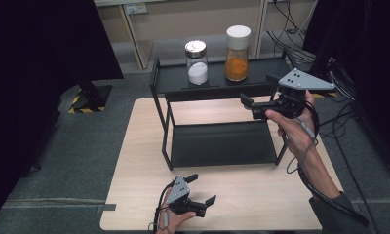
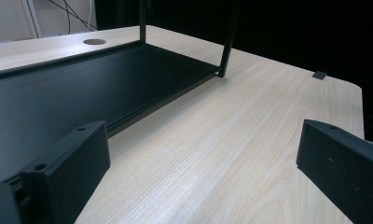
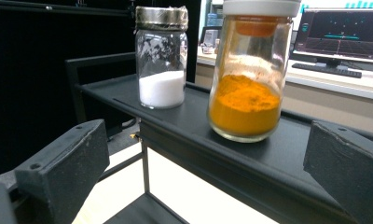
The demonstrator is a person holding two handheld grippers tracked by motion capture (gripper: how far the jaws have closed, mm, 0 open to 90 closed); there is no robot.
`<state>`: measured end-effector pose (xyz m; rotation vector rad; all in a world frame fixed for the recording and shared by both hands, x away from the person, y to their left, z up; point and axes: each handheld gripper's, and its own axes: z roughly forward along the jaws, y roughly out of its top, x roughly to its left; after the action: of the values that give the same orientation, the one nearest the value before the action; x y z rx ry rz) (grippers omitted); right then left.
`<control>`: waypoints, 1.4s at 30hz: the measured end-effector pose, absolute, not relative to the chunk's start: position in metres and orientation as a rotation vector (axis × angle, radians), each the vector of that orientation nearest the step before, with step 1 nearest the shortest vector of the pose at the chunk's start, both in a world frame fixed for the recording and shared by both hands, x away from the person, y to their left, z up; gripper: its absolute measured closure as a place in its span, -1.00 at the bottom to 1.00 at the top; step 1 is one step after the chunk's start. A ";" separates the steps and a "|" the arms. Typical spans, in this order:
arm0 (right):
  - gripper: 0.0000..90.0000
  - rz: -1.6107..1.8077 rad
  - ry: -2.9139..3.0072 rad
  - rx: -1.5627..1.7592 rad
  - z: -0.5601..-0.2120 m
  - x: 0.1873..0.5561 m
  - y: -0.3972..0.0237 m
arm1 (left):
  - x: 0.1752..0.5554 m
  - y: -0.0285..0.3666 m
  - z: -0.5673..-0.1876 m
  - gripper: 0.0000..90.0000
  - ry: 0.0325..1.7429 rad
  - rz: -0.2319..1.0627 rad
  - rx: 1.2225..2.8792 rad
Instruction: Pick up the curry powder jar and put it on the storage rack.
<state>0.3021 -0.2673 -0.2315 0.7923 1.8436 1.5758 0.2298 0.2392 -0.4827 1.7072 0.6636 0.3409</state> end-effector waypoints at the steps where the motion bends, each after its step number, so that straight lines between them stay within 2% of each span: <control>1: -0.99 1.584 1.845 0.792 -0.234 0.301 -0.268 | 0.230 0.239 -0.483 -0.96 0.662 0.342 1.707; 42: -0.99 1.576 2.011 0.715 -0.346 0.262 -0.271 | 0.230 0.241 -0.484 -0.96 0.683 0.348 1.691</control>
<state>0.2624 -0.2707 -0.3460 0.7151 2.0107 1.5761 0.2299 0.2412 -0.4843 1.6907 0.6831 0.3478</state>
